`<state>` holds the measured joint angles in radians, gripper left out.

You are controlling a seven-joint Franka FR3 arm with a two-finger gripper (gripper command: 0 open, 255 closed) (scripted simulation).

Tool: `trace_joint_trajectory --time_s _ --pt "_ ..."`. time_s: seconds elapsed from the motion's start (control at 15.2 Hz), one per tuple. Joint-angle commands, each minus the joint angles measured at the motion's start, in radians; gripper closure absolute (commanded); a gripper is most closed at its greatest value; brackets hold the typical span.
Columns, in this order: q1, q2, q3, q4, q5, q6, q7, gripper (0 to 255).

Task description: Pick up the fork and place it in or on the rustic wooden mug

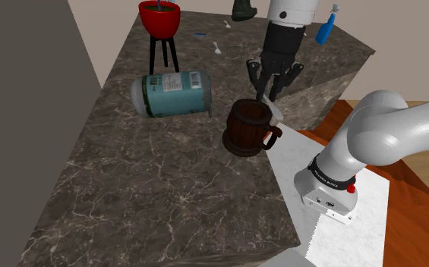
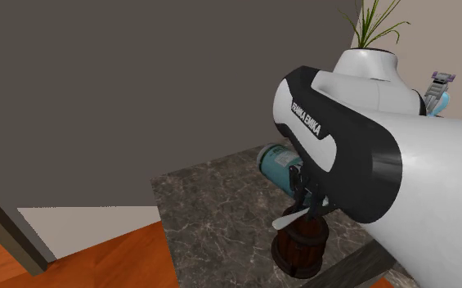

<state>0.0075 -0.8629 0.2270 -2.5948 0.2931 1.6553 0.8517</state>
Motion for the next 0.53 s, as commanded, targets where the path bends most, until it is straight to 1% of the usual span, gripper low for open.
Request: trace_joint_trajectory --time_s 0.0,0.33,0.46 --pt "0.001 -0.005 0.001 -0.028 0.003 0.022 -0.006 255" --pt "0.006 -0.002 0.015 -0.092 0.016 0.089 -0.015 255" --pt "0.006 -0.001 0.016 -0.1 0.018 0.098 -0.016 255"
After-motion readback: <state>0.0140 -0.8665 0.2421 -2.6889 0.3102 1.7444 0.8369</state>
